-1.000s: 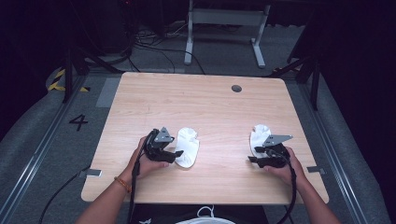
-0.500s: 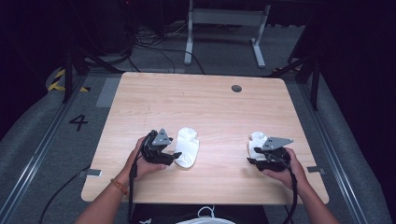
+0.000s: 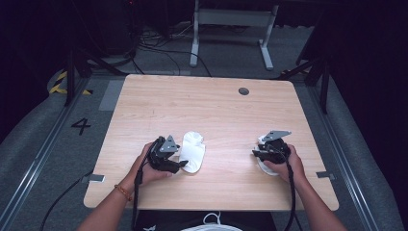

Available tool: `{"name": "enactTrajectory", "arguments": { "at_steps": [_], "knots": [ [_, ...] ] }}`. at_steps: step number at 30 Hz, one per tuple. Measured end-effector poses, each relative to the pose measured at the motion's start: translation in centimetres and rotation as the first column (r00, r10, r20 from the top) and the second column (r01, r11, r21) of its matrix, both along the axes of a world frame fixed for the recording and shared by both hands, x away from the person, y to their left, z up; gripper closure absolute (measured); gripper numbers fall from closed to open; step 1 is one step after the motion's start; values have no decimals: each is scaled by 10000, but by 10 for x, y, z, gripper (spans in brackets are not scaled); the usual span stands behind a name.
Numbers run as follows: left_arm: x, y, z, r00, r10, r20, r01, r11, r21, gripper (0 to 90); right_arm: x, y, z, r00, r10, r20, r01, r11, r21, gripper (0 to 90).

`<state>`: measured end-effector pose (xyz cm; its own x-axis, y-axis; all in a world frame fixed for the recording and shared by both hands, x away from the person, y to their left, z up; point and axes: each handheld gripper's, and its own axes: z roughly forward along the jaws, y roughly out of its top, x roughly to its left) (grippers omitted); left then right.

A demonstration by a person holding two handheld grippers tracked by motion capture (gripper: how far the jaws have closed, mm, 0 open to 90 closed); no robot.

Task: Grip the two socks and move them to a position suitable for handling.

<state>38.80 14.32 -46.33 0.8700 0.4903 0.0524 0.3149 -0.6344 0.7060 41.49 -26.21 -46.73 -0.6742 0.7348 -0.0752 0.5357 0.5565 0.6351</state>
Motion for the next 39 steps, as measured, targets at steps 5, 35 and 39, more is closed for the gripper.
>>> {"name": "enactTrajectory", "arguments": {
  "at_steps": [5,35,39],
  "knots": [
    [-1,-3,-1,9999,2,106,-3,10000,88,330,-7,8,2,9970,779,-39,-779,9970,-21,860],
    [-15,-117,-2,9537,-2974,449,2949,9540,548,423,-83,60,58,8434,5289,948,-5338,8050,2589,900],
    [-12,-121,-5,9464,-3190,510,3160,9469,590,564,-83,58,58,8422,5292,1031,-5358,8003,2693,900]
  ]
}}
